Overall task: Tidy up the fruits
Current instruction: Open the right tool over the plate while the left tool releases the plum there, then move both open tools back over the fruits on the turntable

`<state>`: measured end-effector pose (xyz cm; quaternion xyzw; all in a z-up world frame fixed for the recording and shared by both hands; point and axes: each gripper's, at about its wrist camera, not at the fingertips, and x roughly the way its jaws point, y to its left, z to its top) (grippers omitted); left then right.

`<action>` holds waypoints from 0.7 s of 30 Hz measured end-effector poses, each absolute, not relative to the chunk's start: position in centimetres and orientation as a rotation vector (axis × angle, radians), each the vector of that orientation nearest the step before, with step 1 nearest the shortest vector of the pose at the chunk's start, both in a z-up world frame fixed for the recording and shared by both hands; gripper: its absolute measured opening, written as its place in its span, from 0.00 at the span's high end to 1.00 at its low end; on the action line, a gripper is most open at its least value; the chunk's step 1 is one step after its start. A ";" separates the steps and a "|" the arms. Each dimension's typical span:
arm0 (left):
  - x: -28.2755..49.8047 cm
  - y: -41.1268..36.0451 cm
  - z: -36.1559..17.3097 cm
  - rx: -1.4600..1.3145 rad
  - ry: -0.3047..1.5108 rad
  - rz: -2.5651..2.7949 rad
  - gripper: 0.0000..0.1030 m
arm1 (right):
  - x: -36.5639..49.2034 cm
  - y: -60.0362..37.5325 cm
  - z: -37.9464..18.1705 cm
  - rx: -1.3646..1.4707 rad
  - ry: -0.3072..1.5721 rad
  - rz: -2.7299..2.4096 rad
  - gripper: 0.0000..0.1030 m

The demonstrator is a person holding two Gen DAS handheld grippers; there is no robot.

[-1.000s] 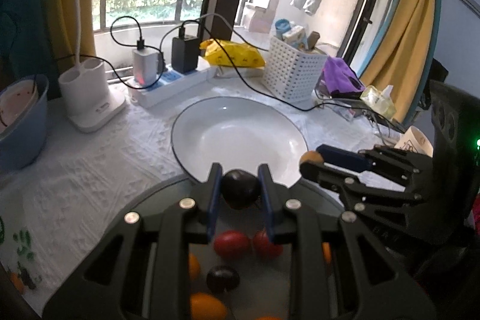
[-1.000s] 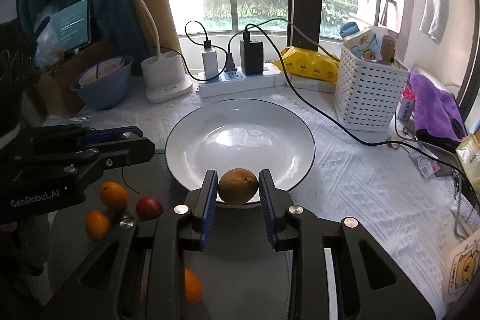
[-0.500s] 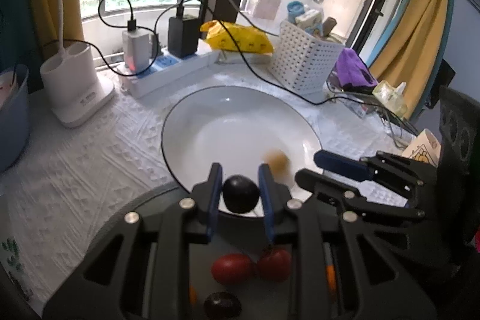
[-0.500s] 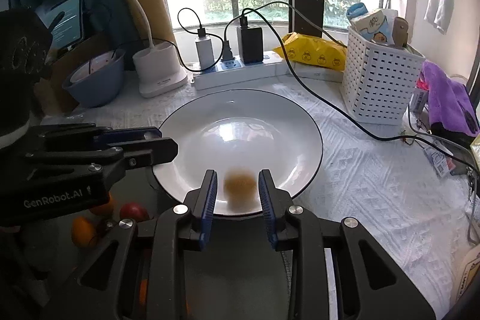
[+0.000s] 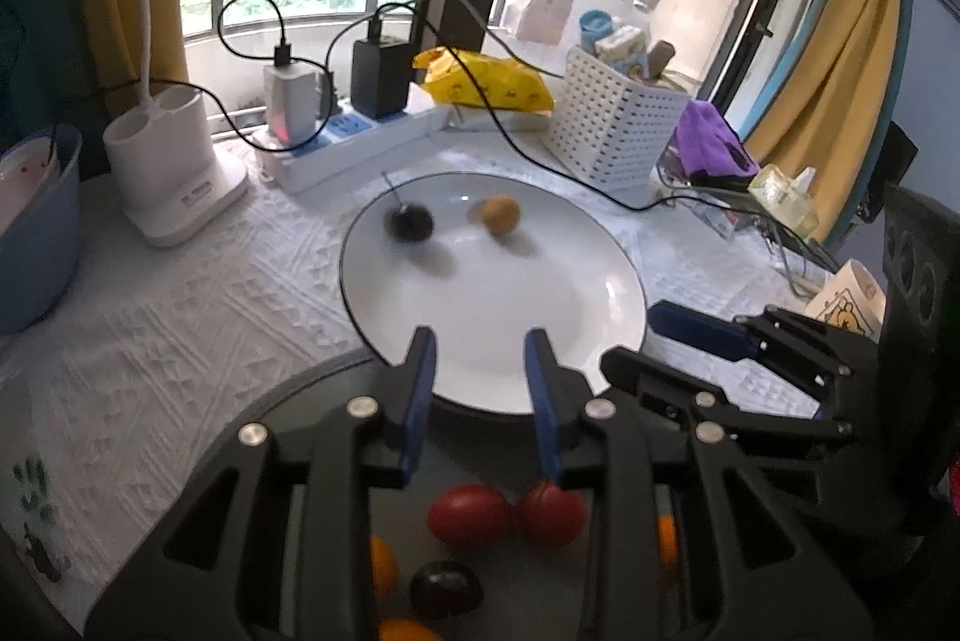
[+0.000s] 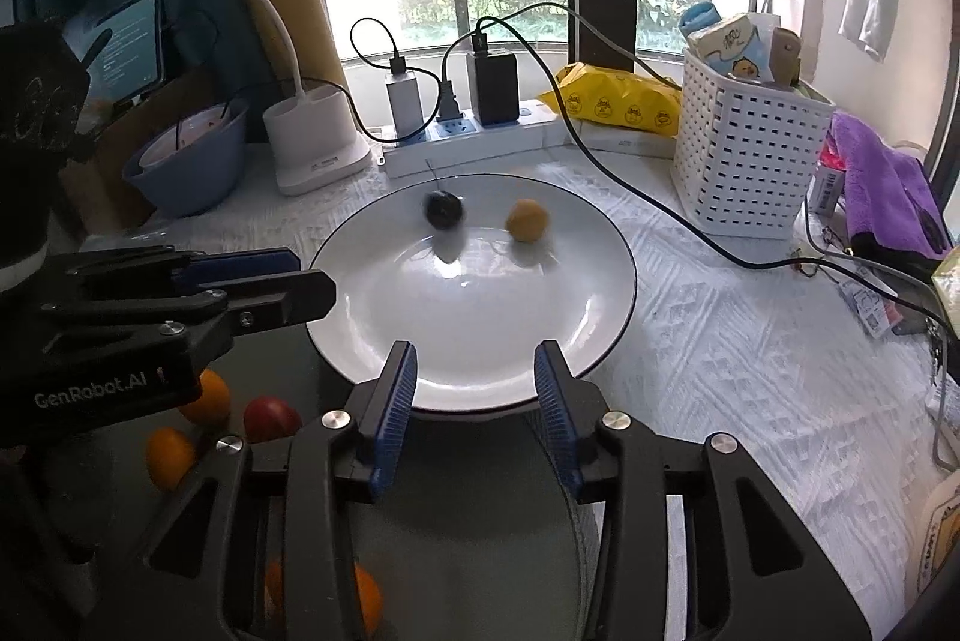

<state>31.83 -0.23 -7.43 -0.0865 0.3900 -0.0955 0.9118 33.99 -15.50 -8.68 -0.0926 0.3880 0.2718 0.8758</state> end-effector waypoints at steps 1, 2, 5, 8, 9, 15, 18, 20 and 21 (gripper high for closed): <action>31.6 -0.3 -7.3 -0.178 0.801 -0.196 0.69 | 33.8 -15.5 -8.5 -0.196 0.807 0.567 0.58; 31.4 -0.3 -7.1 -0.178 0.798 -0.195 0.69 | 33.6 -15.6 -8.4 -0.197 0.804 0.566 0.58; 30.6 -0.1 -6.7 -0.178 0.783 -0.189 0.62 | 33.0 -15.7 -8.0 -0.198 0.794 0.565 0.58; 29.7 0.1 -6.2 -0.186 0.766 -0.187 0.56 | 32.3 -15.8 -7.5 -0.199 0.784 0.563 0.58; 29.3 0.1 -6.0 -0.184 0.762 -0.186 0.56 | 32.0 -15.8 -7.3 -0.199 0.780 0.563 0.58; 27.2 0.4 -5.0 -0.175 0.726 -0.171 0.56 | 30.4 -16.1 -6.3 -0.205 0.752 0.561 0.58; 26.1 0.6 -4.5 -0.176 0.710 -0.165 0.56 | 29.5 -16.1 -5.8 -0.209 0.737 0.560 0.58; 25.4 0.7 -4.2 -0.174 0.699 -0.162 0.56 | 28.9 -16.2 -5.4 -0.210 0.728 0.559 0.58; 25.1 0.8 -4.0 -0.172 0.693 -0.160 0.56 | 28.6 -16.2 -5.3 -0.211 0.723 0.559 0.58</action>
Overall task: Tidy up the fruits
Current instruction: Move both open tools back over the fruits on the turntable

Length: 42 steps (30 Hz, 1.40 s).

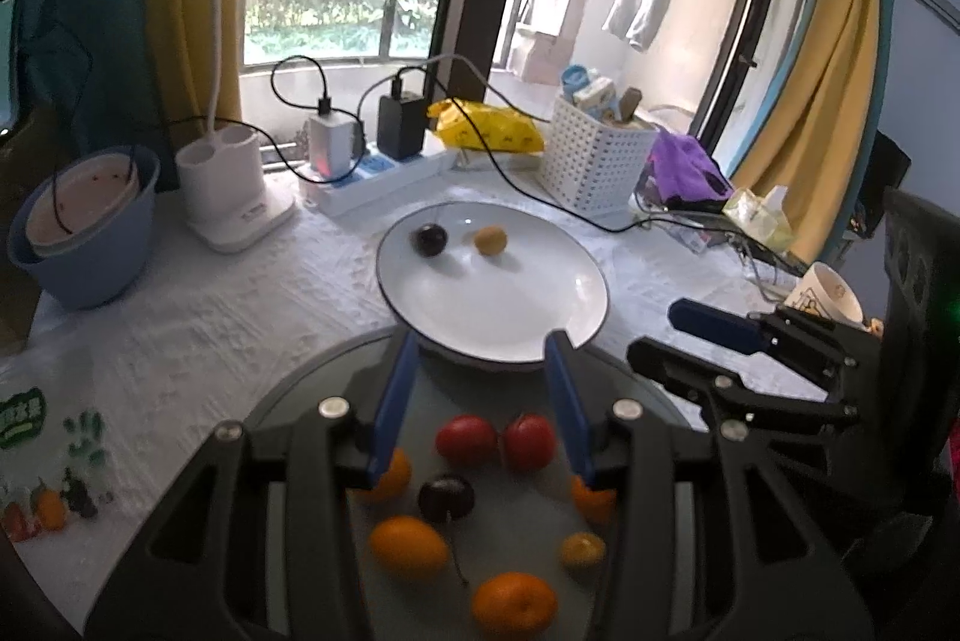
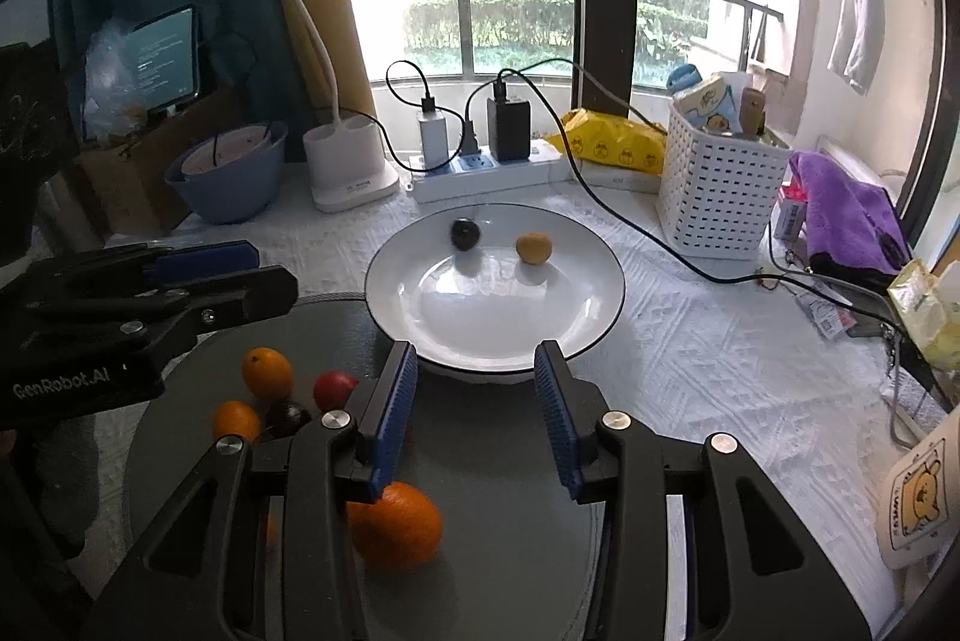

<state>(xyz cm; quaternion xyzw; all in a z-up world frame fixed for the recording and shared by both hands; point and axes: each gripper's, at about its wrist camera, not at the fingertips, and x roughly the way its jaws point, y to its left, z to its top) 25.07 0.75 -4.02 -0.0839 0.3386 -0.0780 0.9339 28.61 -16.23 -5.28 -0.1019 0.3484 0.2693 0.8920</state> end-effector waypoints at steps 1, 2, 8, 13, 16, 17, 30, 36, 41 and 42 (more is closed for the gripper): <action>24.8 0.8 -3.9 -0.170 0.687 -0.157 0.56 | 28.3 -16.3 -5.1 -0.212 0.718 0.559 0.58; 24.4 0.9 -3.7 -0.167 0.682 -0.154 0.56 | 28.0 -16.3 -4.9 -0.213 0.714 0.559 0.58; 22.6 0.9 -3.0 -0.162 0.661 -0.149 0.56 | 26.5 -16.5 -4.2 -0.216 0.693 0.562 0.58; 21.2 0.6 -2.5 -0.160 0.646 -0.149 0.56 | 25.5 -16.3 -3.8 -0.220 0.680 0.568 0.58; 20.4 0.5 -2.5 -0.161 0.641 -0.148 0.56 | 24.8 -16.4 -3.6 -0.224 0.673 0.572 0.58; 20.1 0.4 -2.5 -0.163 0.642 -0.148 0.56 | 24.6 -16.4 -3.6 -0.225 0.672 0.574 0.58; 17.4 0.0 -4.3 -0.175 0.680 -0.120 0.56 | 22.5 -16.7 -5.0 -0.229 0.704 0.592 0.58; 16.7 -0.4 -6.1 -0.191 0.717 -0.113 0.56 | 21.8 -17.1 -6.1 -0.236 0.731 0.599 0.58; 16.3 -0.9 -7.4 -0.188 0.747 -0.109 0.56 | 21.6 -17.6 -7.0 -0.235 0.750 0.602 0.58; 16.2 -1.0 -7.7 -0.188 0.755 -0.109 0.56 | 21.5 -17.6 -7.1 -0.235 0.754 0.602 0.58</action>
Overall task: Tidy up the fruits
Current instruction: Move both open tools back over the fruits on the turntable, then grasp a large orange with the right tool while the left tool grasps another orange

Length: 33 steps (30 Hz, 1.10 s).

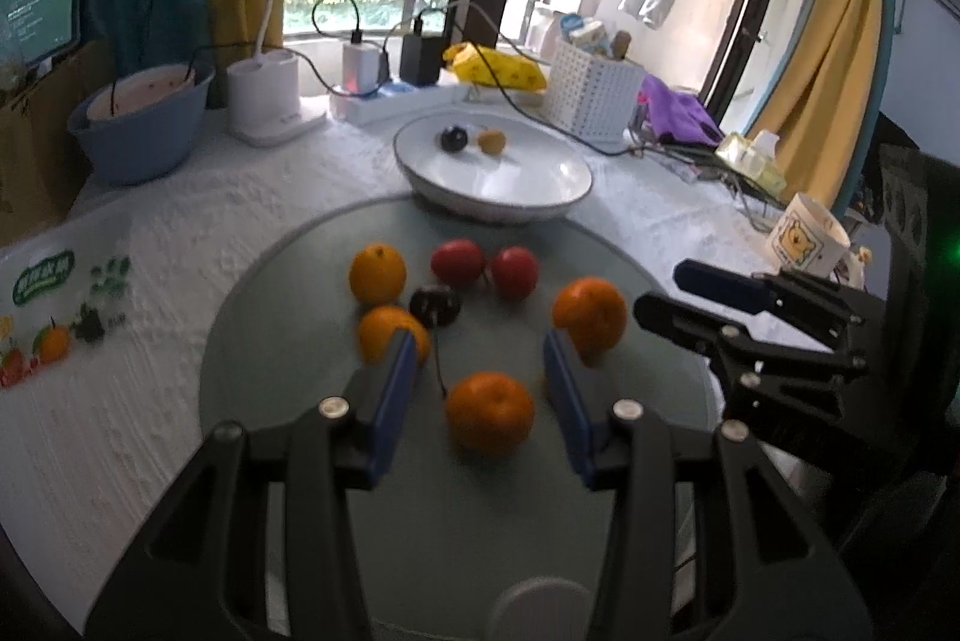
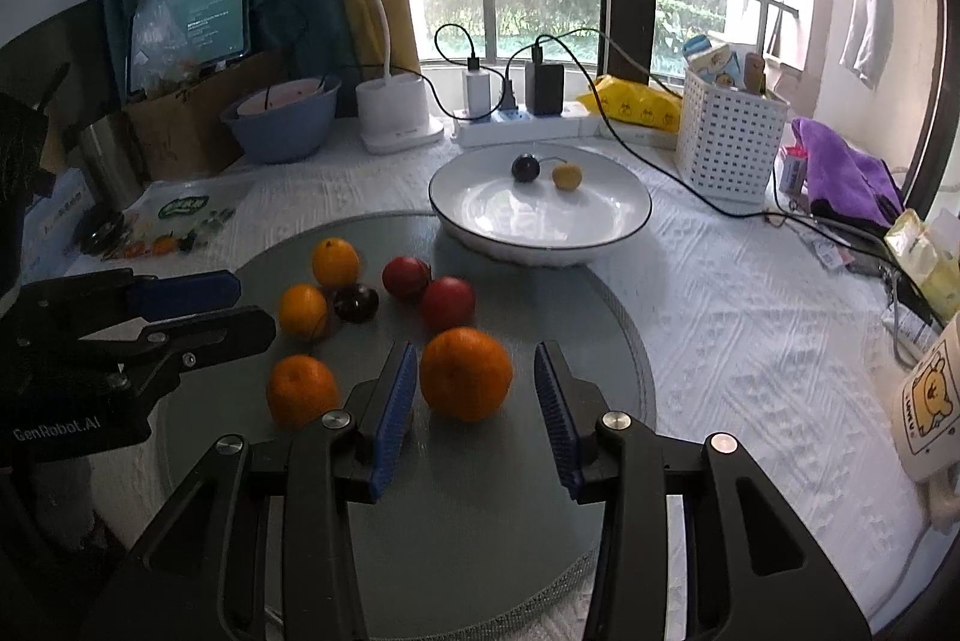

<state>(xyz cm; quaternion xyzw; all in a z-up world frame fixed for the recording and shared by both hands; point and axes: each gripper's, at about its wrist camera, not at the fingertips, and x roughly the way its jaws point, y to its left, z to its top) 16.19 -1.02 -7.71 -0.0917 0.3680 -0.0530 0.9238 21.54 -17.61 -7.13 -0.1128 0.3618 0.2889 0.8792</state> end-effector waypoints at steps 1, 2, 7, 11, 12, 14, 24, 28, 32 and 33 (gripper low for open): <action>16.2 -1.1 -7.9 -0.188 0.761 -0.110 0.55 | 21.5 -17.7 -7.4 -0.234 0.760 0.602 0.58; 16.1 -1.3 -8.3 -0.187 0.771 -0.111 0.55 | 21.5 -17.8 -7.5 -0.233 0.764 0.602 0.58; 16.2 -1.9 -9.5 -0.181 0.806 -0.118 0.56 | 21.5 -18.0 -8.5 -0.230 0.790 0.606 0.58; 16.6 -2.0 -10.4 -0.176 0.836 -0.119 0.56 | 21.8 -17.8 -9.0 -0.226 0.804 0.610 0.58; 16.7 -2.1 -10.6 -0.173 0.842 -0.118 0.56 | 21.9 -17.8 -9.1 -0.226 0.806 0.612 0.58; 16.8 -2.2 -10.8 -0.170 0.849 -0.118 0.56 | 22.2 -17.7 -9.3 -0.224 0.811 0.616 0.58; 17.7 -2.8 -11.8 -0.128 0.888 -0.128 0.56 | 23.5 -17.1 -10.0 -0.212 0.843 0.638 0.58; 17.7 -2.9 -12.1 -0.119 0.889 -0.131 0.56 | 23.9 -16.7 -10.4 -0.202 0.860 0.650 0.58; 17.8 -2.9 -12.2 -0.111 0.891 -0.135 0.59 | 24.2 -16.6 -10.5 -0.195 0.867 0.652 0.58; 17.8 -2.9 -12.2 -0.110 0.892 -0.136 0.59 | 24.2 -16.6 -10.6 -0.192 0.870 0.655 0.58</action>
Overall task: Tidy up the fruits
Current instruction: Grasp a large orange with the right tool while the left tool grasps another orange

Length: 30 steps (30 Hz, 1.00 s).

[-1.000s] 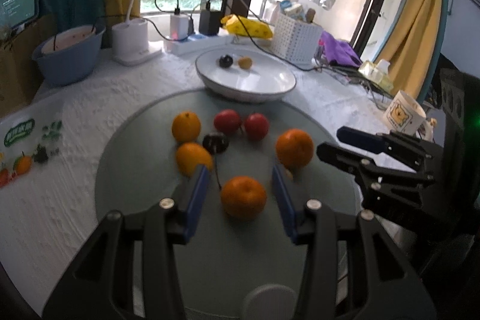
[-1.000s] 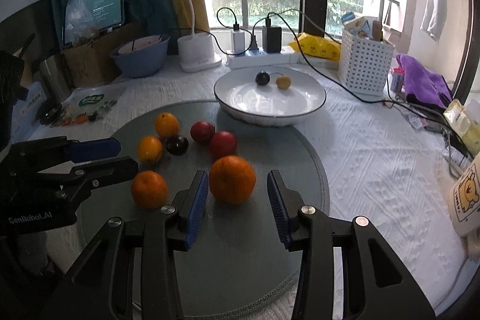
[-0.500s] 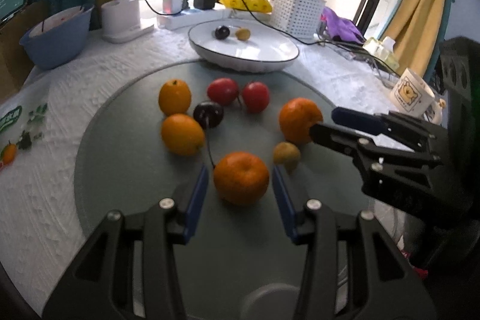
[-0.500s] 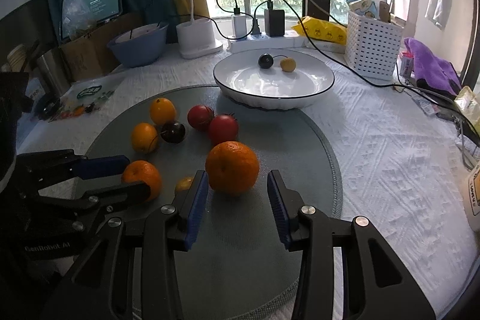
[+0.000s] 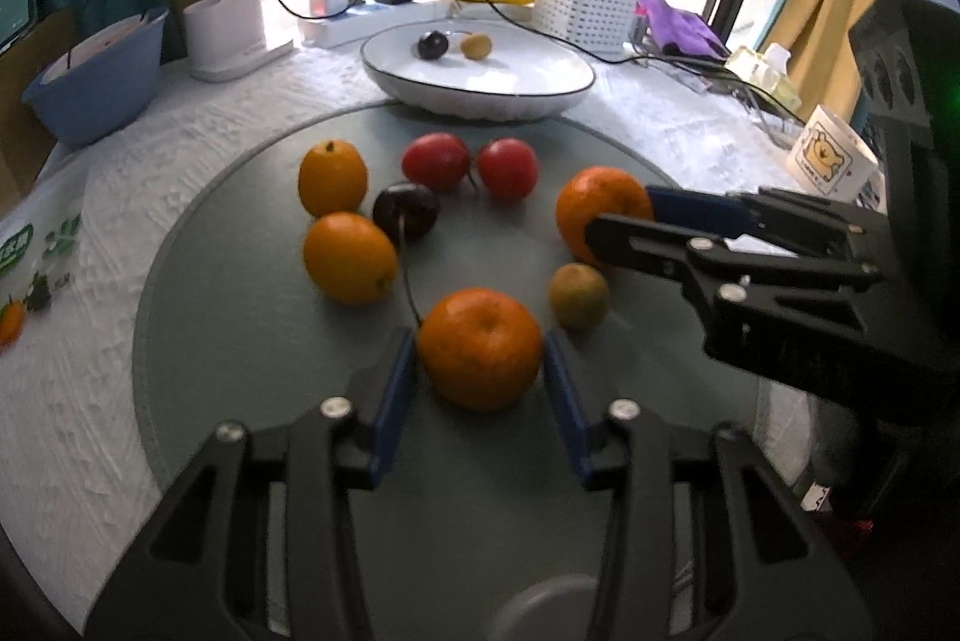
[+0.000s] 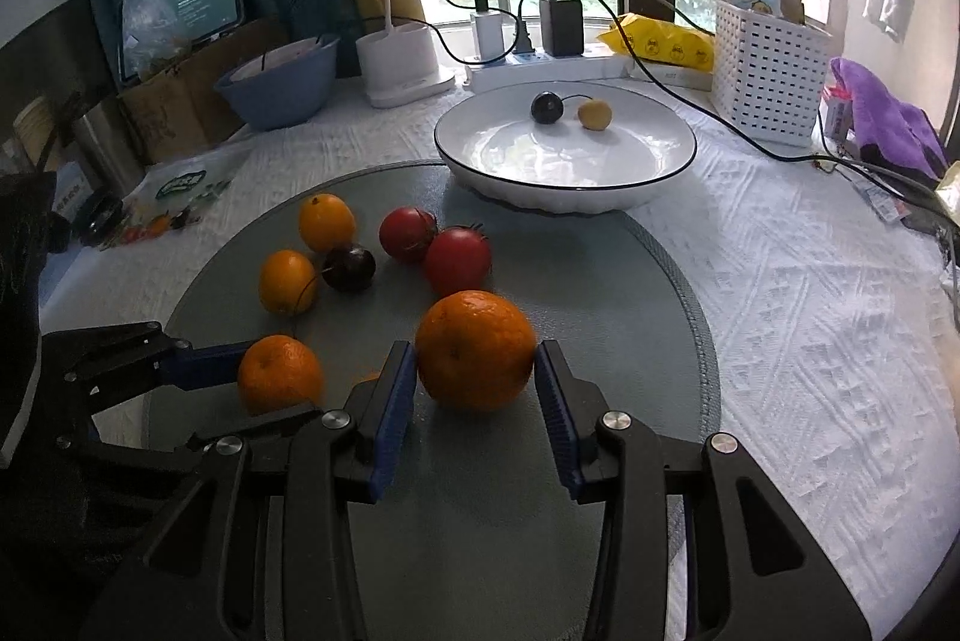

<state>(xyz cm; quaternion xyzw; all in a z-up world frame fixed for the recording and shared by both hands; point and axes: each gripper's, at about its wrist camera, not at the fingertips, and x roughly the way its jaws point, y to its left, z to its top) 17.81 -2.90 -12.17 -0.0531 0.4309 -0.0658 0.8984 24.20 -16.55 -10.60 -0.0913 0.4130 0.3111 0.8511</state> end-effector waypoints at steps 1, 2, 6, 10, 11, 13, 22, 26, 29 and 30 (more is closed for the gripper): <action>17.9 -2.9 -12.2 -0.110 0.892 -0.138 0.59 | 24.3 -16.5 -10.7 -0.189 0.876 0.659 0.58; 17.9 -2.9 -12.2 -0.109 0.893 -0.138 0.60 | 24.4 -16.5 -10.9 -0.184 0.887 0.666 0.58; 17.8 -2.9 -12.1 -0.105 0.891 -0.140 0.60 | 24.5 -16.2 -11.4 -0.175 0.906 0.684 0.58; 17.6 -2.8 -11.9 -0.103 0.885 -0.140 0.60 | 24.2 -16.0 -11.3 -0.192 0.899 0.691 0.58; 17.6 -2.8 -11.8 -0.103 0.882 -0.140 0.60 | 24.2 -16.0 -11.3 -0.192 0.897 0.691 0.58; 17.5 -2.8 -11.7 -0.101 0.875 -0.139 0.60 | 24.2 -16.1 -11.3 -0.190 0.894 0.687 0.59; 17.3 -2.8 -10.4 -0.090 0.842 -0.140 0.60 | 24.0 -16.9 -10.1 -0.174 0.864 0.676 0.60; 17.2 -3.1 -9.9 -0.081 0.829 -0.146 0.60 | 24.0 -17.1 -9.7 -0.170 0.850 0.672 0.61; 17.3 -3.2 -9.6 -0.078 0.822 -0.150 0.60 | 23.9 -17.2 -9.5 -0.177 0.843 0.670 0.62; 17.4 -3.2 -9.6 -0.076 0.821 -0.151 0.60 | 23.9 -17.2 -9.5 -0.181 0.841 0.670 0.62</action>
